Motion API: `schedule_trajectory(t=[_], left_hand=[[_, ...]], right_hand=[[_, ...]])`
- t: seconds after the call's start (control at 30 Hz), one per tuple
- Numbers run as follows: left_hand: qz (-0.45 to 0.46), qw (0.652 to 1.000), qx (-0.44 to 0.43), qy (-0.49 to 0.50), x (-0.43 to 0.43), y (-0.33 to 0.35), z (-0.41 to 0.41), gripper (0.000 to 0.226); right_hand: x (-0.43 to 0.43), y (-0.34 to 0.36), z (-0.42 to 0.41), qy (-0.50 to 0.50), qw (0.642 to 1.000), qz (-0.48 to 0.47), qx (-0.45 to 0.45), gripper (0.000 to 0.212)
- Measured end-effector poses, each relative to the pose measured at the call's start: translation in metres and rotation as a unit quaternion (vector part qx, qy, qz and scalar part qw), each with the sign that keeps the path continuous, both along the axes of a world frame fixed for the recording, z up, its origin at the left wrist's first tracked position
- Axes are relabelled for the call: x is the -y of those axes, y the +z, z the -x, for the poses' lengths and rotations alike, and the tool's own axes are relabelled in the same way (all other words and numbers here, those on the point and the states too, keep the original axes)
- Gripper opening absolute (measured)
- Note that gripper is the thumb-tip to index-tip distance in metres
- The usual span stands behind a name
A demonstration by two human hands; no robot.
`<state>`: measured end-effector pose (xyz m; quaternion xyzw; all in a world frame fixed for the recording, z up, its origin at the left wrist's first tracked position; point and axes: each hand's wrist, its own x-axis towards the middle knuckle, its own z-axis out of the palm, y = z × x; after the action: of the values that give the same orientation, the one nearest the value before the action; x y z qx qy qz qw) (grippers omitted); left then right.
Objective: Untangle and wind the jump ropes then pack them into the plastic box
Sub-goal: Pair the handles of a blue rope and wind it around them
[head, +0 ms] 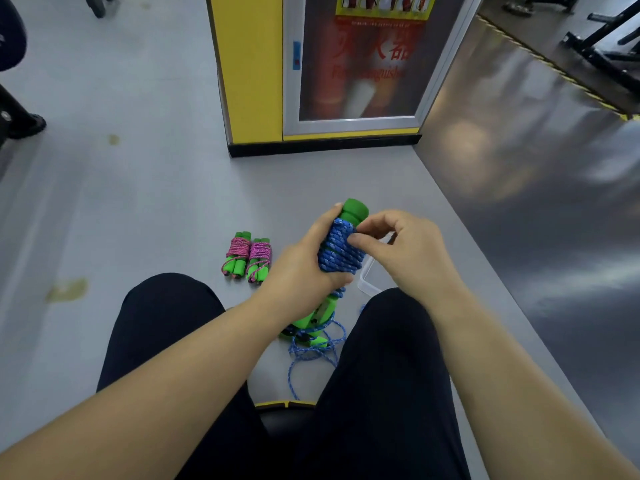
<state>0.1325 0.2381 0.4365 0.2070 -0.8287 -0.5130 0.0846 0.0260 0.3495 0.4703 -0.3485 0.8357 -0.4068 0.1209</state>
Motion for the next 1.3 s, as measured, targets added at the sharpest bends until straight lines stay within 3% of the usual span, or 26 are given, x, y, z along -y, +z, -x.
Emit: schedule_trajectory(t=[0.13, 0.33, 0.47, 0.53, 0.67, 0.77, 0.93, 1.13, 1.2, 1.3], left_hand=[[0.007, 1.0, 0.01, -0.018, 0.0, -0.004, -0.006, 0.092], [-0.002, 1.0, 0.0, -0.02, 0.001, -0.009, -0.01, 0.09], [-0.003, 1.0, -0.002, -0.013, -0.003, -0.017, -0.011, 0.087], [0.016, 1.0, 0.002, -0.01, -0.002, -0.018, -0.013, 0.087], [0.042, 0.999, 0.021, -0.025, 0.003, -0.021, -0.016, 0.086], [0.001, 1.0, 0.02, -0.024, -0.001, -0.025, -0.018, 0.086], [-0.059, 0.998, 0.0, -0.014, -0.003, -0.027, -0.014, 0.083], [0.016, 1.0, 0.0, -0.021, -0.006, -0.018, -0.009, 0.082], [0.034, 0.999, -0.003, -0.017, -0.005, -0.019, -0.009, 0.083], [0.056, 0.998, 0.002, -0.017, -0.002, -0.024, -0.011, 0.084]], right_hand=[[0.0, 0.006, 0.007, 0.07, 0.991, -0.096, -0.06, 0.007], [0.0, 0.003, 0.005, 0.11, 0.989, -0.085, -0.048, 0.015], [0.007, -0.008, 0.001, 0.128, 0.96, -0.179, -0.171, 0.024], [0.008, -0.012, -0.001, 0.113, 0.957, -0.176, -0.203, 0.023], [0.003, -0.016, -0.003, 0.107, 0.978, -0.134, -0.121, 0.016], [0.002, -0.015, -0.007, 0.108, 0.983, -0.137, -0.06, 0.02], [0.012, -0.01, -0.009, 0.107, 0.963, -0.209, -0.134, 0.022], [0.016, -0.007, -0.009, 0.056, 0.952, -0.237, -0.183, 0.019], [0.016, -0.01, -0.009, 0.044, 0.961, -0.212, -0.17, 0.017], [0.014, -0.014, -0.003, 0.034, 0.986, -0.147, -0.065, 0.012]])
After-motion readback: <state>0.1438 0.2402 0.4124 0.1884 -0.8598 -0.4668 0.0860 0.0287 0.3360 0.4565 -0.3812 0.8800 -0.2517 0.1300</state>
